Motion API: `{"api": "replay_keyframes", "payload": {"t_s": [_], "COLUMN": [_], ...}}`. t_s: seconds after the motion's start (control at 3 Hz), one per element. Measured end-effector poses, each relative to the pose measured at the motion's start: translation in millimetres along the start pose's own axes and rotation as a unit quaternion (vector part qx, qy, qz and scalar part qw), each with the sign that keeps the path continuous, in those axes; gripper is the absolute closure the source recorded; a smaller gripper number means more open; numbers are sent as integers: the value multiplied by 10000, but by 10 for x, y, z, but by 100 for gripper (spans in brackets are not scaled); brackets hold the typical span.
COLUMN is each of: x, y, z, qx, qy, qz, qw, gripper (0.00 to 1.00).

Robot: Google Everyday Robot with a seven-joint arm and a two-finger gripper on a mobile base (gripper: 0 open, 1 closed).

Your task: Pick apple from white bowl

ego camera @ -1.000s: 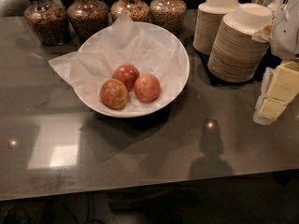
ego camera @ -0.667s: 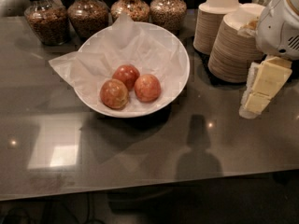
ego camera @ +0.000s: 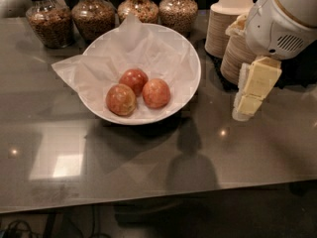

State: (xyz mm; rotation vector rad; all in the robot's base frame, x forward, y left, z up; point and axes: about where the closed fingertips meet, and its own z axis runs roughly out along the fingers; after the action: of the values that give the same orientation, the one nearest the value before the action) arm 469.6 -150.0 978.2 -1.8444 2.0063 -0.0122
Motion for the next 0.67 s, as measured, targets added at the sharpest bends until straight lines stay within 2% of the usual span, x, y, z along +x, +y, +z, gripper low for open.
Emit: {"api": "replay_keyframes", "payload": {"t_s": [0.33, 0.67], "x": [-24, -182], "y": [-72, -244], "z": [111, 374], "qx": [-13, -133], "qy": [-357, -844], "qz": [107, 120], "qw": [9993, 9963], "gripper": [0, 0]}}
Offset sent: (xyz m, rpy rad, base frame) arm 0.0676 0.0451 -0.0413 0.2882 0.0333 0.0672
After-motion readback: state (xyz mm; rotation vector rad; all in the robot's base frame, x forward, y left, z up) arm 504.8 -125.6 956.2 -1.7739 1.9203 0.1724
